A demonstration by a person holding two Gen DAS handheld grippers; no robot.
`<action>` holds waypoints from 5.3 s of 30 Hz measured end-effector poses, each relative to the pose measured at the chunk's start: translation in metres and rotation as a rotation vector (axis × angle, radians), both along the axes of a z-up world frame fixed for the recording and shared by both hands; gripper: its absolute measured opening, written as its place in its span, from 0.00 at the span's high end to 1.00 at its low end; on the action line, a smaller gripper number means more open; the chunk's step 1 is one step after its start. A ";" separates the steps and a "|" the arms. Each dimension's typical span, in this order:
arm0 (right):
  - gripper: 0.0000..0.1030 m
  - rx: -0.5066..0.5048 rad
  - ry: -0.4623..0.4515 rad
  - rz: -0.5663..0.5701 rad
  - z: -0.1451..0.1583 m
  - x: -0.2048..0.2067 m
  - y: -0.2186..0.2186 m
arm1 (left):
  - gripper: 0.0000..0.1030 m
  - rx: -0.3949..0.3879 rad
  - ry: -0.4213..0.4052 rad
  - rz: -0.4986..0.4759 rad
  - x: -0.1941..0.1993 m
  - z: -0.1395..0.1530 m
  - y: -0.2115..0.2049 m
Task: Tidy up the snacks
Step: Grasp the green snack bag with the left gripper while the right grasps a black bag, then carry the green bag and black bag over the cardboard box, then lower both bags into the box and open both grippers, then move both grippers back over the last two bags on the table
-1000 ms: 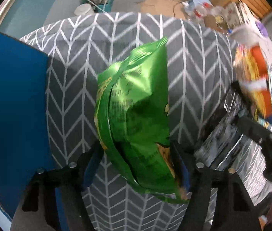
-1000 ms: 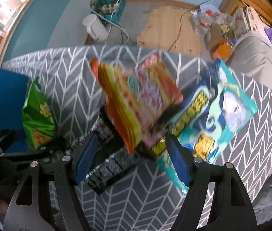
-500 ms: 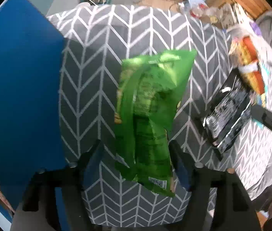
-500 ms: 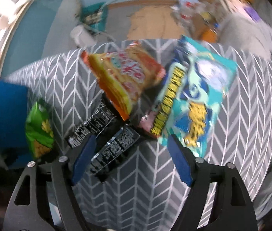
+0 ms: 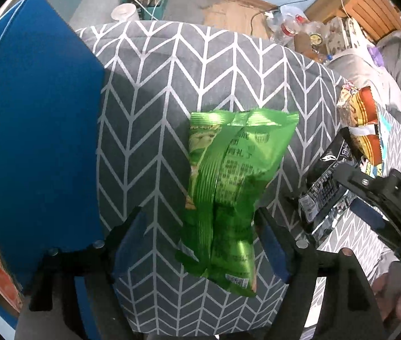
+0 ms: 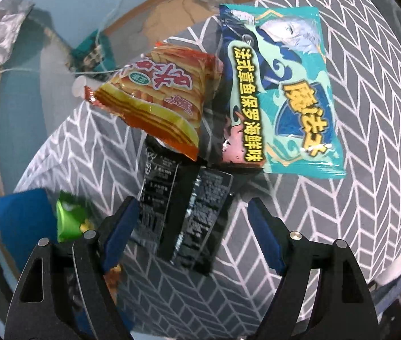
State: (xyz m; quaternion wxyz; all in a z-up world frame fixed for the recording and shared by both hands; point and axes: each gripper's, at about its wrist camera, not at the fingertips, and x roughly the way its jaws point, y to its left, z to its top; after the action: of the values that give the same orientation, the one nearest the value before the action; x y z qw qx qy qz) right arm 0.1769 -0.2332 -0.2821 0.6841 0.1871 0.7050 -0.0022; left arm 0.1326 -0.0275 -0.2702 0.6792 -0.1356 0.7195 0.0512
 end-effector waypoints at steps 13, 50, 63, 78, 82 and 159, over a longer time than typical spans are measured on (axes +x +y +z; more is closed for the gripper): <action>0.23 -0.181 0.030 0.021 -0.022 0.011 0.048 | 0.22 -0.032 0.011 -0.028 0.013 -0.014 -0.001; 0.31 -0.199 -0.187 0.294 0.062 -0.104 -0.017 | 0.64 -0.013 -0.140 -0.142 -0.014 0.030 0.002; 0.31 -0.199 -0.272 0.368 0.106 -0.106 0.007 | 0.65 -0.056 -0.221 -0.125 -0.043 0.082 -0.001; 0.31 -0.134 -0.339 0.484 0.140 -0.103 0.055 | 0.65 -0.052 -0.304 -0.039 -0.075 0.126 0.051; 0.31 -0.115 -0.356 0.531 0.145 -0.100 0.078 | 0.65 -0.035 -0.315 0.013 -0.082 0.129 0.078; 0.23 0.067 -0.325 0.754 0.155 -0.077 0.223 | 0.34 0.079 -0.289 0.234 -0.110 0.140 0.172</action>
State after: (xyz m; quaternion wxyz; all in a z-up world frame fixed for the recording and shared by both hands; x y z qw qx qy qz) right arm 0.0998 -0.0100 -0.1268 0.7329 -0.0642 0.6067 0.3011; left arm 0.0230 0.1445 -0.1301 0.7696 -0.1974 0.5913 0.1383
